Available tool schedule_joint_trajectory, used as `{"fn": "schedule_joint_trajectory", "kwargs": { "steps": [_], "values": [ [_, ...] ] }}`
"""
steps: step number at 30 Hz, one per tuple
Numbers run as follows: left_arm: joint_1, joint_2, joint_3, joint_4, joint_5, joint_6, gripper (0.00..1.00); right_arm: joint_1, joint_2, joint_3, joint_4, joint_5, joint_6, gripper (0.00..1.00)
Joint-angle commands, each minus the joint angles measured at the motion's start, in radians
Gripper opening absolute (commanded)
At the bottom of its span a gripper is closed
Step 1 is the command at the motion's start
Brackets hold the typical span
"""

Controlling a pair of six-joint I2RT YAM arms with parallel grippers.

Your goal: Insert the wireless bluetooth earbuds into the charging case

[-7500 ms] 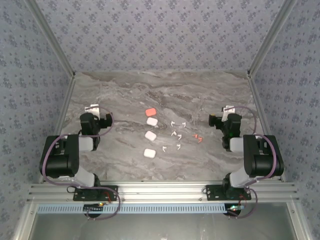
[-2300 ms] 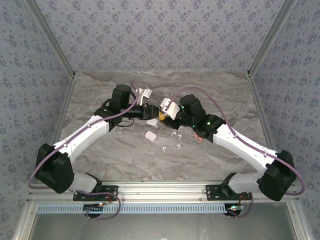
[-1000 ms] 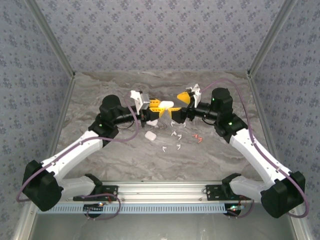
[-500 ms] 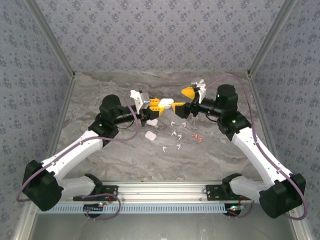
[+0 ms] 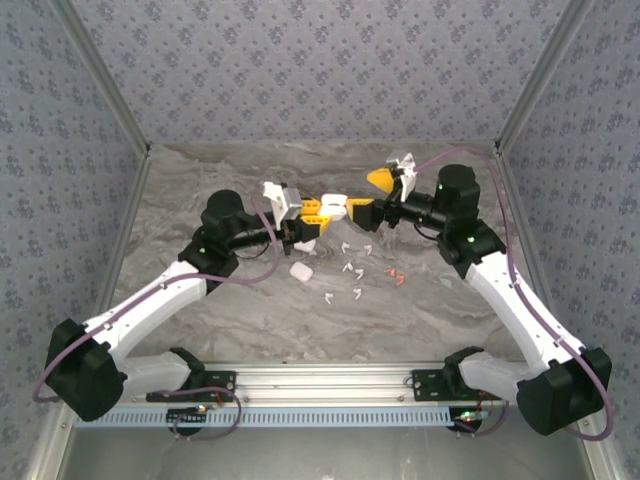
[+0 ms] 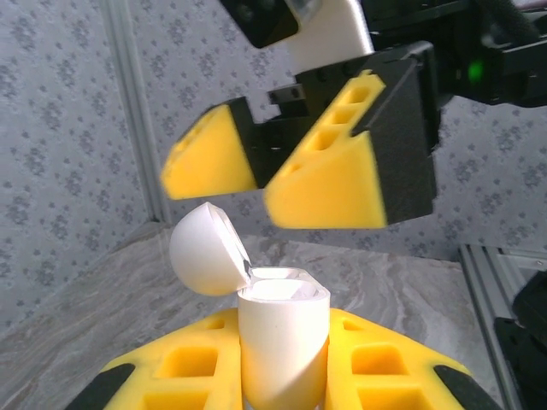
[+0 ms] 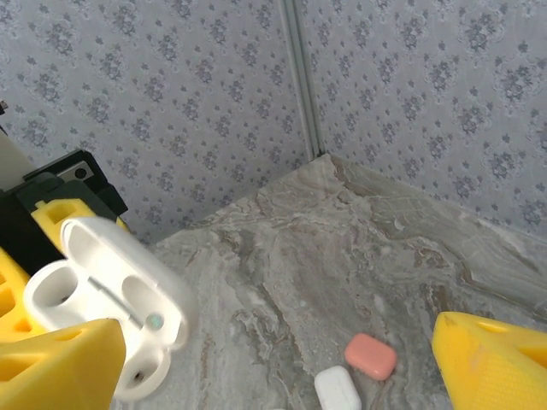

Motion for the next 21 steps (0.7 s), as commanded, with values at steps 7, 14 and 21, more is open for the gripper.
{"fn": "schedule_joint_trajectory", "kwargs": {
  "steps": [7, 14, 21],
  "values": [
    [0.008, -0.051, -0.233, 0.275, -0.154, -0.140, 0.00, -0.018, -0.099, -0.032, -0.363, 0.243, 0.062, 0.87],
    [0.015, -0.132, -0.345, 0.303, -0.207, -0.184, 0.00, 0.056, -0.015, -0.118, -0.569, 0.431, 0.171, 0.67],
    [0.017, -0.230, -0.386, 0.180, -0.226, -0.161, 0.00, 0.220, 0.169, -0.179, -0.552, 0.547, 0.303, 0.57]
  ]
}}
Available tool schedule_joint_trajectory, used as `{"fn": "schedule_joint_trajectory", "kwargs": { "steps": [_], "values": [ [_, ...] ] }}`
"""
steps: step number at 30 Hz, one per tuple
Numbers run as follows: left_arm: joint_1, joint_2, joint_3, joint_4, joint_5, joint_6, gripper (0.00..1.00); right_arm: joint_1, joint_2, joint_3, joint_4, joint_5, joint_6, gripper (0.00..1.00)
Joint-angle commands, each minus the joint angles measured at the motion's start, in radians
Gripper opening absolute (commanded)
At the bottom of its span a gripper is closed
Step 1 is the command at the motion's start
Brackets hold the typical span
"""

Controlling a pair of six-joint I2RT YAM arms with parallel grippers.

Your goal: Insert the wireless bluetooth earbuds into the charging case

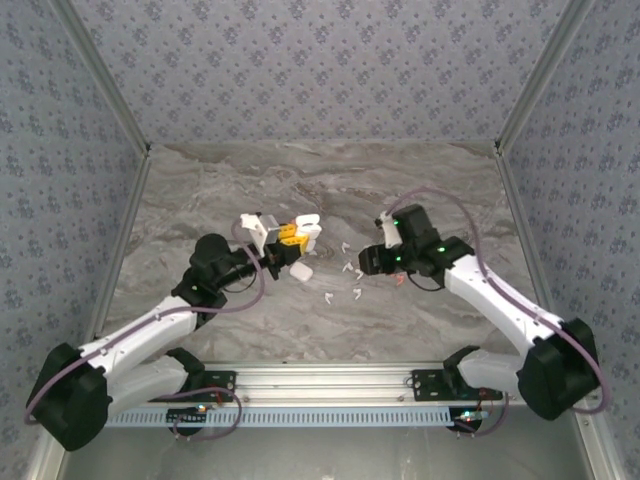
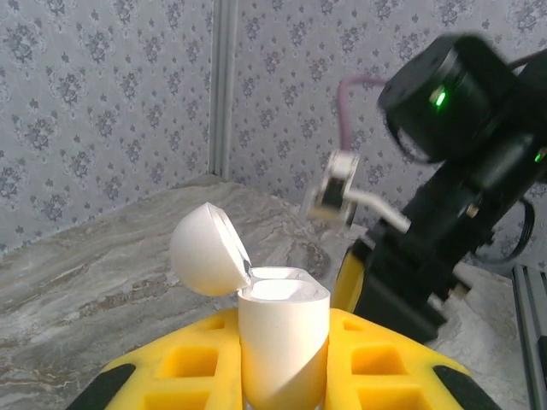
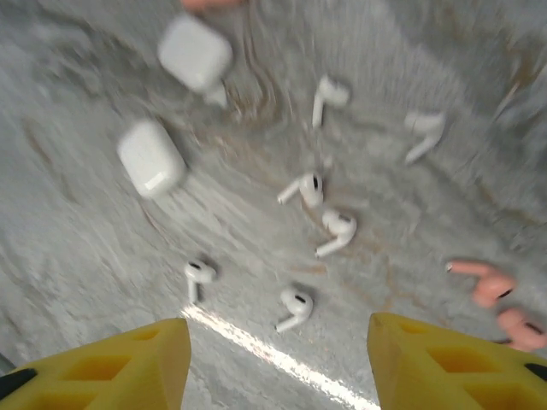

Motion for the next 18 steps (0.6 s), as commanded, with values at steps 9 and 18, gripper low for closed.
{"fn": "schedule_joint_trajectory", "kwargs": {
  "steps": [9, 18],
  "values": [
    [0.009, -0.085, -0.003, -0.085, -0.028, 0.018, 0.00, 0.096, 0.266, 0.032, -0.023, 0.150, 0.095, 0.51],
    [0.008, -0.081, 0.002, -0.097, -0.041, 0.018, 0.00, 0.122, 0.372, 0.060, 0.019, 0.116, 0.075, 0.47]
  ]
}}
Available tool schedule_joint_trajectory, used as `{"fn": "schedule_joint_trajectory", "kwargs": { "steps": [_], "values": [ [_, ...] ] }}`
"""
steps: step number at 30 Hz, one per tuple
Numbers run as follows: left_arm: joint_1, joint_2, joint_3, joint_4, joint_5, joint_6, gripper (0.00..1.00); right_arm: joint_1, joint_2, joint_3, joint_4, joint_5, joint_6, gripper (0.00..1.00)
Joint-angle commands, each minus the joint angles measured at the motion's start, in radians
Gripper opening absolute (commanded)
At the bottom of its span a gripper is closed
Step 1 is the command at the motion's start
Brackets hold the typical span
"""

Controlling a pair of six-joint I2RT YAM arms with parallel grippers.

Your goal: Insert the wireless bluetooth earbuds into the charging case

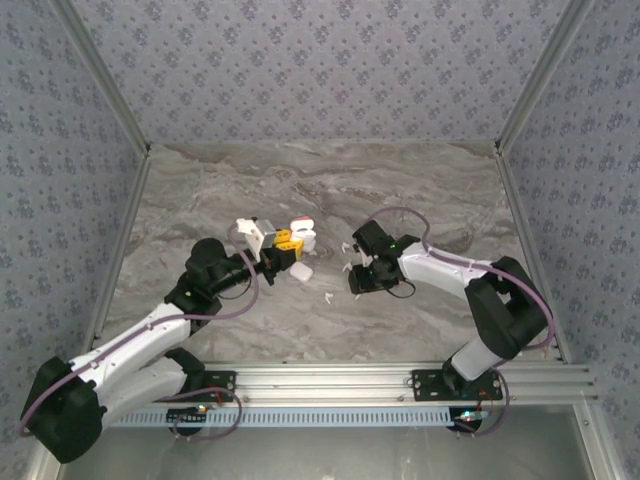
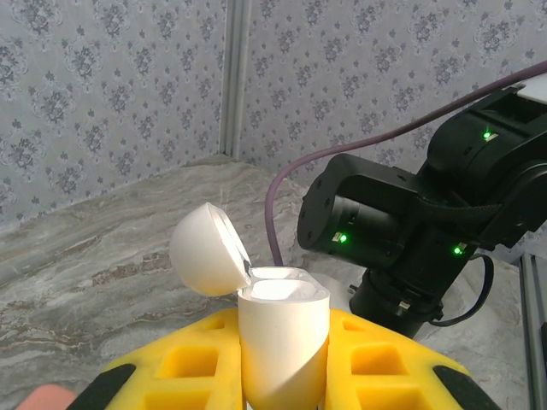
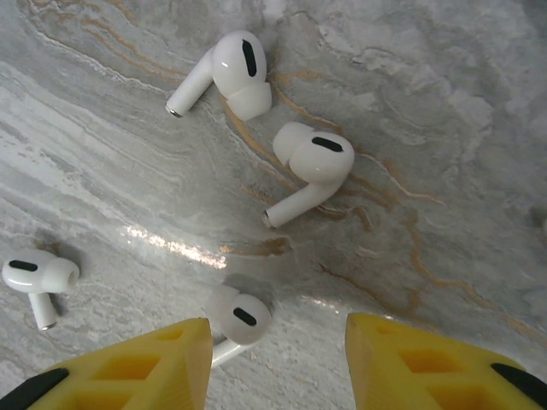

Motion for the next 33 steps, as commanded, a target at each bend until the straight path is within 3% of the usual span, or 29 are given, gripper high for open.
{"fn": "schedule_joint_trajectory", "kwargs": {
  "steps": [1, 33],
  "values": [
    [0.009, -0.015, 0.021, 0.004, -0.008, 0.015, 0.00, 0.013, 0.031, 0.037, 0.008, -0.003, -0.001, 0.46],
    [0.008, 0.020, 0.062, -0.029, -0.002, 0.016, 0.00, 0.044, 0.079, 0.048, 0.009, 0.003, -0.025, 0.27]
  ]
}}
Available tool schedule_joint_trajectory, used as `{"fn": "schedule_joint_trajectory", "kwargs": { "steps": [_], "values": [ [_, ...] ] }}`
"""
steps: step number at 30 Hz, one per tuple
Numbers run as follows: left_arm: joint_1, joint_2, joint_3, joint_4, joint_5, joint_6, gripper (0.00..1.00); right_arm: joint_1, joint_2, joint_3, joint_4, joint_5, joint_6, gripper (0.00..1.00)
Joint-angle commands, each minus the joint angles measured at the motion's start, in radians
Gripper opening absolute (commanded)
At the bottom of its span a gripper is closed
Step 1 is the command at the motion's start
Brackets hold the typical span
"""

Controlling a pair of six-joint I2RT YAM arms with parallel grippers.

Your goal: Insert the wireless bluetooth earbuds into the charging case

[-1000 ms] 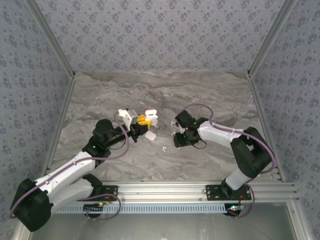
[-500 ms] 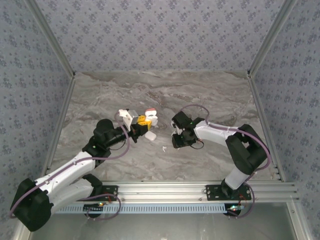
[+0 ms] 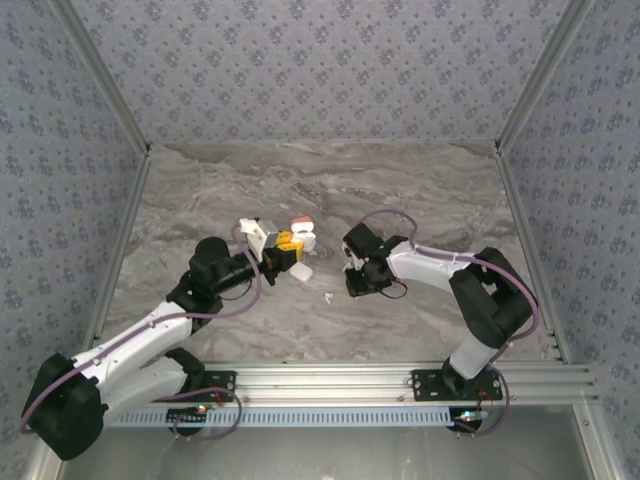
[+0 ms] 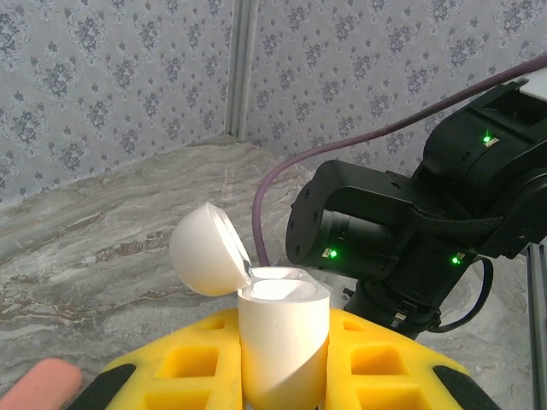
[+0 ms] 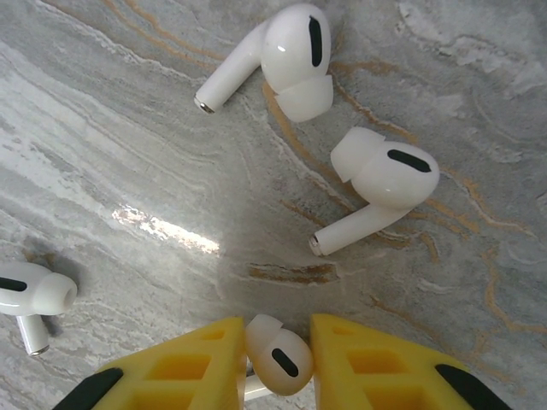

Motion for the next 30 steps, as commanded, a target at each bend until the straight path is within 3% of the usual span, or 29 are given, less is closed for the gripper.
{"fn": "schedule_joint_trajectory", "kwargs": {
  "steps": [1, 6, 19, 30],
  "values": [
    [0.008, 0.000, 0.061, 0.004, 0.009, 0.016, 0.00, 0.009, -0.008, 0.016, -0.002, 0.010, -0.015, 0.27],
    [0.008, 0.003, 0.061, 0.003, 0.015, 0.012, 0.00, 0.007, -0.081, 0.007, -0.005, 0.039, -0.056, 0.25],
    [-0.001, 0.089, 0.099, 0.083, 0.112, -0.036, 0.00, -0.029, -0.494, 0.080, 0.001, 0.005, -0.343, 0.24],
    [-0.042, 0.204, 0.174, 0.164, 0.179, -0.072, 0.00, -0.016, -0.595, 0.223, 0.036, -0.054, -0.558, 0.23]
  ]
}}
